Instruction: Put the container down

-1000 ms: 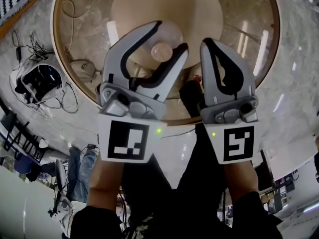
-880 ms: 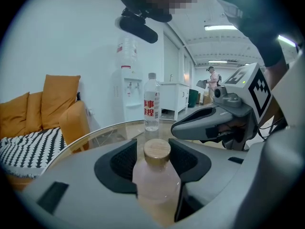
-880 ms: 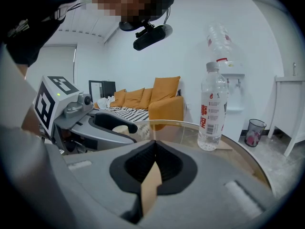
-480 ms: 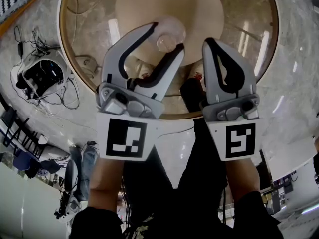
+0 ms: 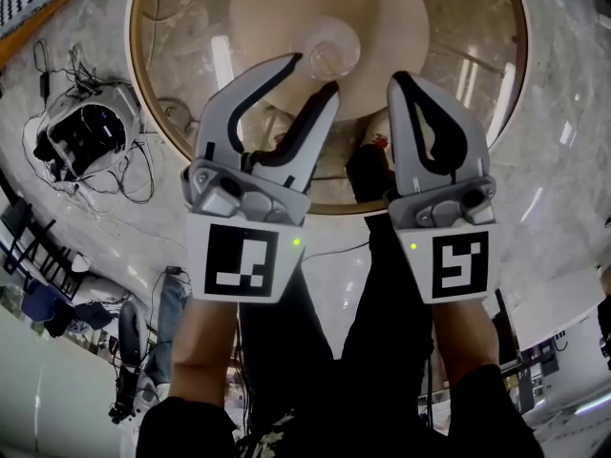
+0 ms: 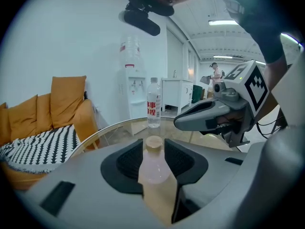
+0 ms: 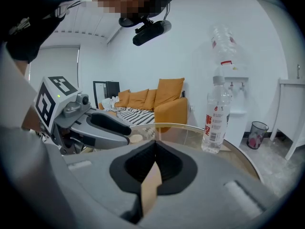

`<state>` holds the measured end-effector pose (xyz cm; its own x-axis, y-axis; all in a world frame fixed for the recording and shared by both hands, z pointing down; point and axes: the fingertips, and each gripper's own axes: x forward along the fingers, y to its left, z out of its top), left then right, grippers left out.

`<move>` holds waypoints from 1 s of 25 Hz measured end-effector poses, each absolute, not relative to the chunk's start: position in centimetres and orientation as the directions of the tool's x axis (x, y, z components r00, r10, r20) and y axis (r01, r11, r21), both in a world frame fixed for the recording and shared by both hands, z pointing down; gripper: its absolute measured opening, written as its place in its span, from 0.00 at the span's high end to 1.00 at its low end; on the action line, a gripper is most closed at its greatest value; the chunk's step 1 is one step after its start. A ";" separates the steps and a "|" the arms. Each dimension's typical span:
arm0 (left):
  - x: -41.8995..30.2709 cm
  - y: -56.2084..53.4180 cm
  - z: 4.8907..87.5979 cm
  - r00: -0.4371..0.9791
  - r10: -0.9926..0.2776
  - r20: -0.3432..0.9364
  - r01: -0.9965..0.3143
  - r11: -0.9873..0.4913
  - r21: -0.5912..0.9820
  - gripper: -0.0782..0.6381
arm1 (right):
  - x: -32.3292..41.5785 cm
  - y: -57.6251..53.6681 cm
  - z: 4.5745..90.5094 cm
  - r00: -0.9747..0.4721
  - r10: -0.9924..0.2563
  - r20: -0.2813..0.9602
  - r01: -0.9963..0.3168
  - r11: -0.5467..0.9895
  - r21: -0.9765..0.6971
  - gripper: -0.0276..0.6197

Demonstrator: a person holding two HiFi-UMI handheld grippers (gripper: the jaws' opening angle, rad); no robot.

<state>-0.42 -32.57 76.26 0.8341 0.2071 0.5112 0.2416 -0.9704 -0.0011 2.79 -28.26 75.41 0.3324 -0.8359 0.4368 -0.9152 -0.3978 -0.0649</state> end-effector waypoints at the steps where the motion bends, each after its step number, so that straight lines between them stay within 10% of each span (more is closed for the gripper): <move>1: -0.7 -32.6 76.0 0.834 0.201 0.514 0.240 -0.971 -0.009 0.70 | 2.5 -28.3 75.1 0.330 -0.837 0.436 -0.917 -0.394 -0.063 0.96; 8: -2.4 -33.5 72.9 0.844 0.128 0.521 0.185 -0.981 -0.058 0.87 | 1.1 -28.5 72.2 0.312 -0.852 0.421 -0.927 -0.370 -0.061 0.96; 25: -3.6 -33.4 64.1 0.840 0.048 0.541 0.122 -0.987 -0.102 0.87 | 1.5 -28.1 62.7 0.295 -0.869 0.398 -0.943 -0.332 -0.027 0.96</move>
